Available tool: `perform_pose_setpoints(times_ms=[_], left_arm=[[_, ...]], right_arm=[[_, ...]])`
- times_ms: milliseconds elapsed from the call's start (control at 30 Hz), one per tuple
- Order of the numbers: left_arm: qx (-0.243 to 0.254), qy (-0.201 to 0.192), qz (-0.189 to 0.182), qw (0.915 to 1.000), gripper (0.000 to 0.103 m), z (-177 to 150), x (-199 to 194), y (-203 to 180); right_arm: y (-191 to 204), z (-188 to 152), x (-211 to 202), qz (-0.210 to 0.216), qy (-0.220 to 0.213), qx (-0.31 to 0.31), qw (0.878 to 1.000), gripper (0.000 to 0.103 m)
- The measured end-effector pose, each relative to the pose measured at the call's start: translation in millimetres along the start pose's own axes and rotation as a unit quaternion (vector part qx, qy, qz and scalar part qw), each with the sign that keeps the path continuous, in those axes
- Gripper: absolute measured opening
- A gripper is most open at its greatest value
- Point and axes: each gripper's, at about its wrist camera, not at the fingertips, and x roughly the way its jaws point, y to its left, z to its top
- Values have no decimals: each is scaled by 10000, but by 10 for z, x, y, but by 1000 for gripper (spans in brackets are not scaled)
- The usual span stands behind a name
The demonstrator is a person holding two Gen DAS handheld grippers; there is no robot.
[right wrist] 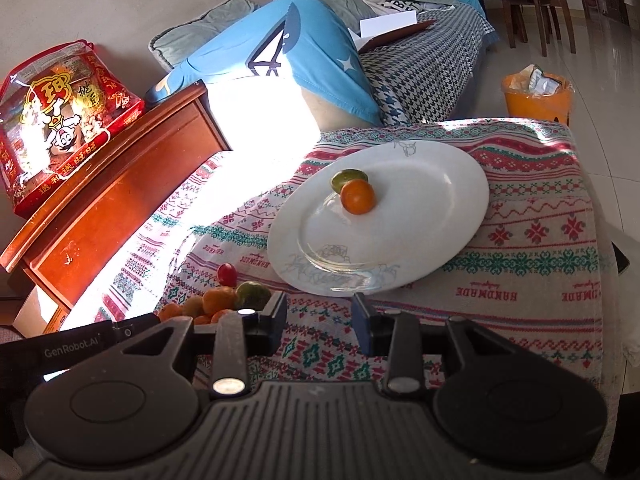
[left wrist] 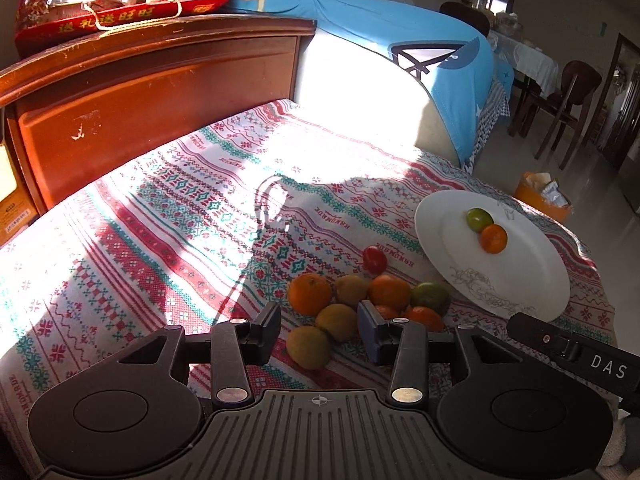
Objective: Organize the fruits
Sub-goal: 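Open the left tool on the plate while the right tool releases the orange beside the lime, then grasp a red cherry tomato with the right tool while the left tool grasps a yellowish fruit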
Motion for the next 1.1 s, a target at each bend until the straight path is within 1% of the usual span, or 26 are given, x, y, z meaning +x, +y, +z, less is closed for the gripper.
perform_pose_setpoints(times_ms=[300, 467, 600, 800, 933, 1000, 1067, 1100], left_arm=[[17, 67, 283, 9996, 41, -134, -49, 168], [-59, 80, 306, 9995, 41, -155, -57, 258], [-127, 95, 301, 9994, 41, -165, -47, 303], [-11, 94, 211, 9997, 41, -198, -28, 289], [48, 82, 186, 9998, 40, -217, -20, 290], [43, 83, 149, 9998, 40, -221, -20, 295], [60, 79, 124, 9999, 40, -226, -16, 294], [66, 84, 102, 9999, 40, -232, -11, 291]], right_arm=[[160, -147, 22, 411, 307, -176, 9985, 37], [304, -216, 96, 648, 460, -329, 9963, 37], [393, -261, 169, 706, 537, -439, 9951, 37], [496, -320, 282, 637, 571, -673, 9941, 37], [551, -331, 335, 610, 500, -823, 9935, 34], [572, -337, 358, 596, 478, -873, 9933, 31], [581, -343, 377, 560, 465, -917, 9931, 22], [581, -344, 379, 560, 463, -928, 9930, 22]])
